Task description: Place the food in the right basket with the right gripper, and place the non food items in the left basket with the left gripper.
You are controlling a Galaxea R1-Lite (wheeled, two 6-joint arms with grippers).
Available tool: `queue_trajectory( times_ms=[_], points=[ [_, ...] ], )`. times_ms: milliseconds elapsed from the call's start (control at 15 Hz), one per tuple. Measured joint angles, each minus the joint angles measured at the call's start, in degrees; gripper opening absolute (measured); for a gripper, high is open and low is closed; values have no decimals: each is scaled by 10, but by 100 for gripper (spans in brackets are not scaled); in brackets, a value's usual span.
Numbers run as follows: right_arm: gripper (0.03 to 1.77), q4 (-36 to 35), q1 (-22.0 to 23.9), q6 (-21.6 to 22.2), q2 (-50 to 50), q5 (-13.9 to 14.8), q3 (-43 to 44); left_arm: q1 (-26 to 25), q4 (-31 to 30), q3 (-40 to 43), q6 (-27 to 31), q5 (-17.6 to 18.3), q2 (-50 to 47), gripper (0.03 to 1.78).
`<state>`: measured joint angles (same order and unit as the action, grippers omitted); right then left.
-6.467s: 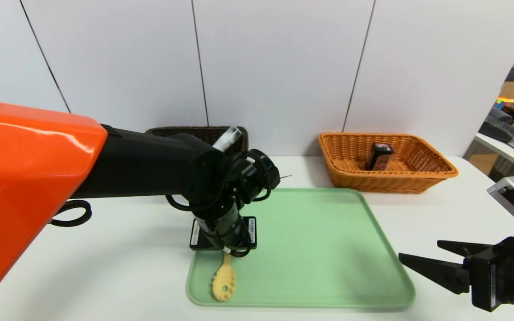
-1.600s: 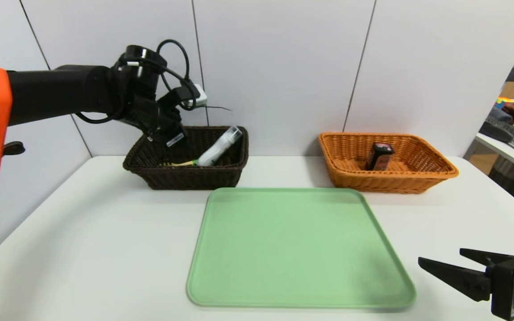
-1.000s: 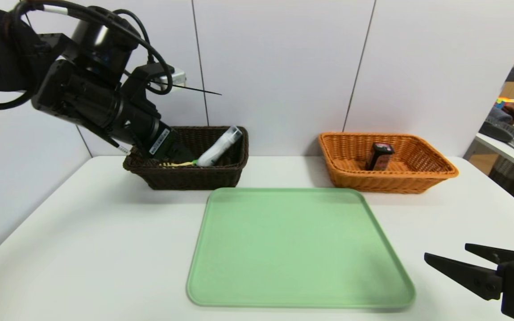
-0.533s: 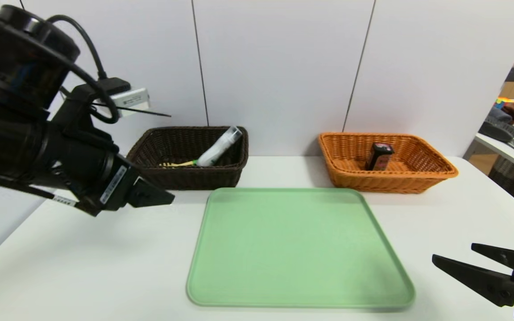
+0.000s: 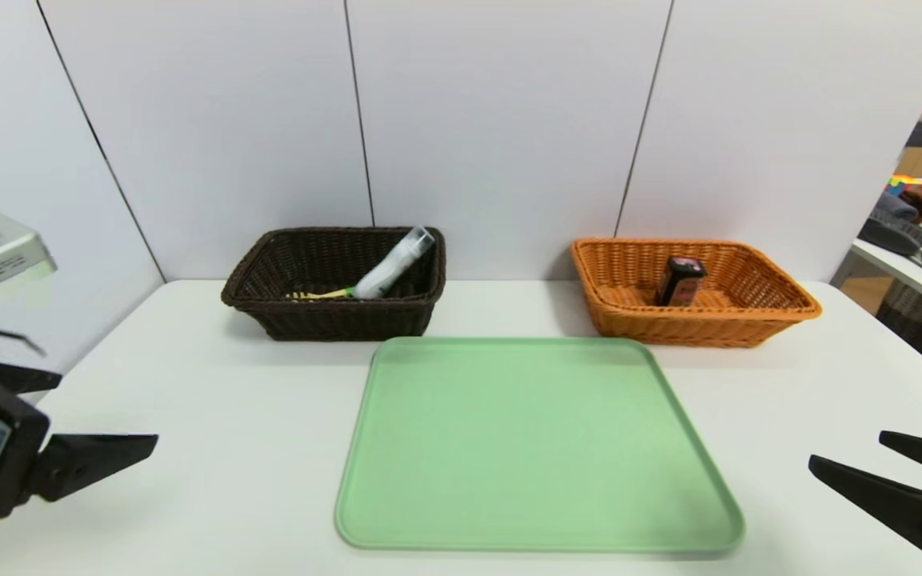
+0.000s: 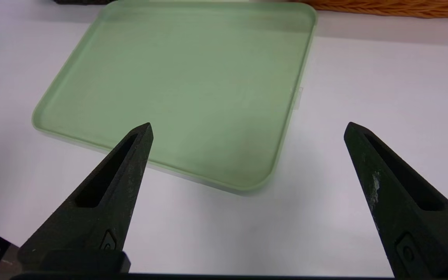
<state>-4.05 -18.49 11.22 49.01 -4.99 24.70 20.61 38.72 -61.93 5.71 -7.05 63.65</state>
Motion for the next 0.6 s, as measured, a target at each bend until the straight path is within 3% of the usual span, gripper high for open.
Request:
queue_trajectory(
  times_ms=[267, 600],
  points=[
    [170, 70, 4, -24, -85, 50, -2, -83, -7, 87, -3, -2, -111, 169],
    [170, 181, 86, -72, -208, 56, -1, -141, -11, 143, -2, 20, -218, 169]
  ],
)
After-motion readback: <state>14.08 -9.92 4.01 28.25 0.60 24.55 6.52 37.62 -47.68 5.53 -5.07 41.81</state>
